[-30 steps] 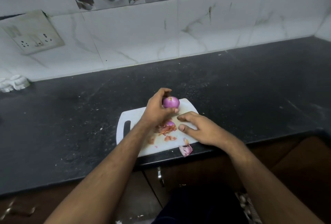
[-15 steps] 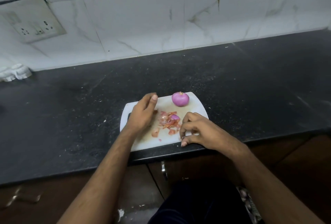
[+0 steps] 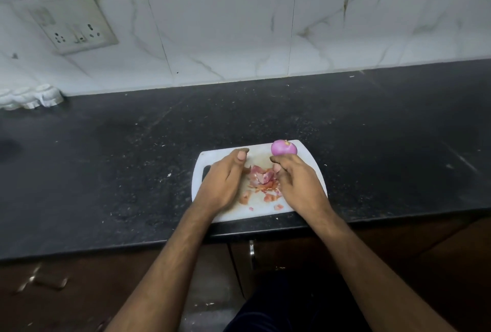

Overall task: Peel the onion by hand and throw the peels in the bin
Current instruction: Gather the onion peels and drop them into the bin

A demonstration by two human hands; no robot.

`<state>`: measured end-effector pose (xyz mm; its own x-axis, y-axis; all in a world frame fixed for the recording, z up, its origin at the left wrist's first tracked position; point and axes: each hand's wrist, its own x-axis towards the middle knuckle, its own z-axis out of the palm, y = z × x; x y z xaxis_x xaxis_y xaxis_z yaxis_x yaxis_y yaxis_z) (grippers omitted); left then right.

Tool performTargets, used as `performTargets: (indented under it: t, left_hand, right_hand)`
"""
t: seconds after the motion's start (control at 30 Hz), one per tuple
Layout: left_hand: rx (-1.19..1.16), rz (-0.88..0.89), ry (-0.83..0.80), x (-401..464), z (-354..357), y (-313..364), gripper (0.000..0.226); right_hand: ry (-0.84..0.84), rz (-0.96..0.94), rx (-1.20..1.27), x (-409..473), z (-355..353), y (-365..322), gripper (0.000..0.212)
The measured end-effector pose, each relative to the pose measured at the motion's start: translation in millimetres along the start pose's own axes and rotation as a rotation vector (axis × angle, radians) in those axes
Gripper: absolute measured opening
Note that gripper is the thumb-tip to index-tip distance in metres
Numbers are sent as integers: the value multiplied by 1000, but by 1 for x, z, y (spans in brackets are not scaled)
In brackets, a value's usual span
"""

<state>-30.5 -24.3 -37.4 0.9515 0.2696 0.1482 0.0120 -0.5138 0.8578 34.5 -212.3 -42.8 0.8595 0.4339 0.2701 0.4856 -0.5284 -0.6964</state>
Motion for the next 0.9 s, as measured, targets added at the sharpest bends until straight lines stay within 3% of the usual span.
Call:
performTargets:
  t: [0.13,0.23,0.3,0.4,0.5,0.6,0.67,0.77,0.9]
  left_hand:
    - [-233,-111,29,-10,13,-1,93]
    - [-370,-125,168,-10,17,1,101]
    - [-488,-132,267,-8,13,1,122]
    - [-582,-148,340,-7,6,-2,131]
    - [-687,-182,352,-7,4,-6,126]
    - [-700,-192,332,-4,2,-8,127]
    - [-685,-194,320,-3,2,-7,128]
    - [-630,-197,313,-4,5,-5,120]
    - [-596,-220,330,-8,5,-4,86]
  right_hand:
    - [-161,8,-53,0,12,-16,51]
    - [-197,-27,-166,2,31,-33,55]
    - [-197,-35,-151,4,44,-42,55]
    - [-235,-65,-10,8,61,-56,49]
    - [-107,17,307,10,58,-60,42]
    - [131,192,475,8,41,-53,42]
    - [193,295,548,8,39,-49,46]
    - [264,324,512,6,53,-58,49]
    - [335,257,476,14,81,-81,48]
